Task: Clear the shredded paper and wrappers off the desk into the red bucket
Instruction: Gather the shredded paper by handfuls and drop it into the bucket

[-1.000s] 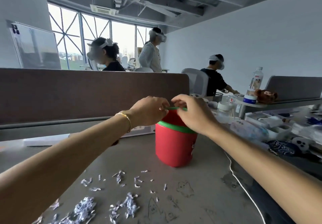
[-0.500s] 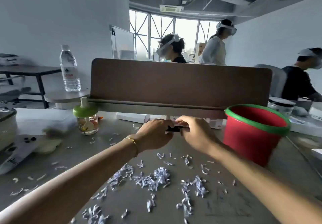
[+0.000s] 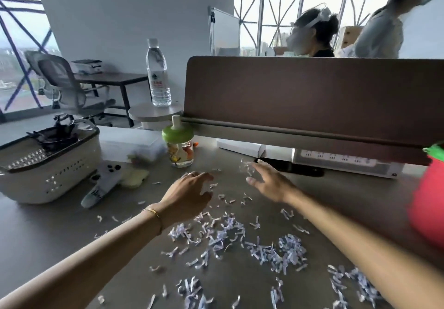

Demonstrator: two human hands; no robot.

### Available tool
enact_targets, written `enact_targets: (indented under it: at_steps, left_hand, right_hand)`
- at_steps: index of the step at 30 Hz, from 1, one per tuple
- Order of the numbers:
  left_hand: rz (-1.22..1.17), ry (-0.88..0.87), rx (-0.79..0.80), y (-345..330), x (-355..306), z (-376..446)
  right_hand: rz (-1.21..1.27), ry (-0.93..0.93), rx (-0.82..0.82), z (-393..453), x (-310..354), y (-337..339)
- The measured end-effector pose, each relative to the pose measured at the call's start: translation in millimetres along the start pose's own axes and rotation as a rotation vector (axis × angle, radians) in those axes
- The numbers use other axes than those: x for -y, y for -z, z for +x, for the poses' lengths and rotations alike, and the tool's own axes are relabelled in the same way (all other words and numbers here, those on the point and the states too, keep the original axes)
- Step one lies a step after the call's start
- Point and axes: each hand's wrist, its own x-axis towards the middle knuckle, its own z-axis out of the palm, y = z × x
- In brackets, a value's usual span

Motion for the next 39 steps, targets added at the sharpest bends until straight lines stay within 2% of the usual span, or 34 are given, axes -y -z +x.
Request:
enact_targets:
  at_steps: [5, 8, 13, 16, 18, 21, 24, 26, 31, 39]
  left_hand:
    - [0.073, 0.078, -0.089, 8, 30, -17]
    - [0.091, 0.128, -0.116, 12, 50, -24]
    - [0.062, 0.22, -0.076, 7, 71, -16]
    - [-0.013, 0.265, 0.048, -3, 73, -7]
    - [-0.001, 0.184, 0.112, -8, 68, -5]
    - [-0.015, -0.046, 0.172, -5, 58, -13]
    - [-0.164, -0.121, 0.169, 8, 60, -31]
    - [-0.161, -0.119, 0.123, 18, 69, -48]
    - [-0.102, 0.048, 0.026, 39, 100, -94]
    - [0.025, 0.172, 0.142, 45, 129, -138]
  right_hand:
    - [-0.121, 0.011, 0.056, 37, 11, -23]
    - [-0.133, 0.086, 0.093, 43, 29, -30]
    - [-0.056, 0.34, 0.258, 7, 74, -47]
    - [0.012, 0.435, 0.285, -19, 91, -43]
    - [0.055, 0.44, 0.217, -22, 93, -38]
    - [0.005, 0.362, 0.071, -3, 80, -34]
    - [-0.124, 0.214, 0.167, 25, 68, -43]
    - [-0.185, 0.179, 0.225, 38, 72, -55]
    - [-0.156, 0.29, 0.251, 49, 119, -80]
    - [-0.122, 0.542, 0.401, 11, 170, -100]
